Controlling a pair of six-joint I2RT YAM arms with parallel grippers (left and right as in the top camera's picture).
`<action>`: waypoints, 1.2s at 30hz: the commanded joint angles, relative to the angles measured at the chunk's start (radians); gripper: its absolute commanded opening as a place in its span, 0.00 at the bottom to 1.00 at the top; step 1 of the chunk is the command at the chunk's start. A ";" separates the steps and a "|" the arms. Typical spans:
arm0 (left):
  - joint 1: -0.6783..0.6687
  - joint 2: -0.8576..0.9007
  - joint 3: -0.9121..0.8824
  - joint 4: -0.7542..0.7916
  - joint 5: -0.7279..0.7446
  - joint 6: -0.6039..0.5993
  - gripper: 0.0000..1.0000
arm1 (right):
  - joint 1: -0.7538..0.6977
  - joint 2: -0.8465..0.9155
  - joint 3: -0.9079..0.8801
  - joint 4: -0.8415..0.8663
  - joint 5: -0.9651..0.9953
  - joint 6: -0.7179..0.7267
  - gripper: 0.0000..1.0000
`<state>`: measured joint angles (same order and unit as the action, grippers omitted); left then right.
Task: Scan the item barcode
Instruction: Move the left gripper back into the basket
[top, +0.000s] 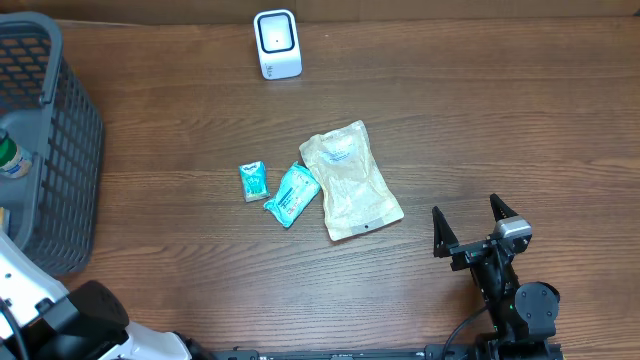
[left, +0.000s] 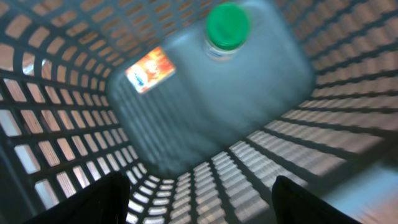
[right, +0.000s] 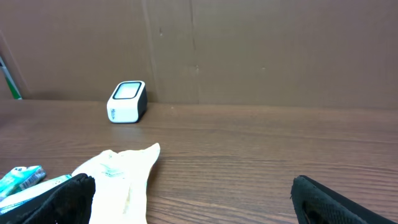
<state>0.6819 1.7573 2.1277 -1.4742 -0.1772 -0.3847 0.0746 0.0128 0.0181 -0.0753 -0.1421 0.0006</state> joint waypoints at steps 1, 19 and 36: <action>0.034 0.002 -0.114 0.039 -0.098 0.027 0.77 | 0.004 -0.010 -0.010 0.005 0.000 0.003 1.00; 0.165 0.053 -0.660 0.690 -0.144 0.415 0.81 | 0.004 -0.010 -0.010 0.005 0.000 0.003 1.00; 0.175 0.303 -0.666 0.851 -0.156 0.618 0.67 | 0.004 -0.010 -0.010 0.005 0.000 0.003 1.00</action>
<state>0.8463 2.0266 1.4723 -0.6304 -0.3130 0.1951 0.0746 0.0128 0.0181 -0.0750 -0.1417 0.0006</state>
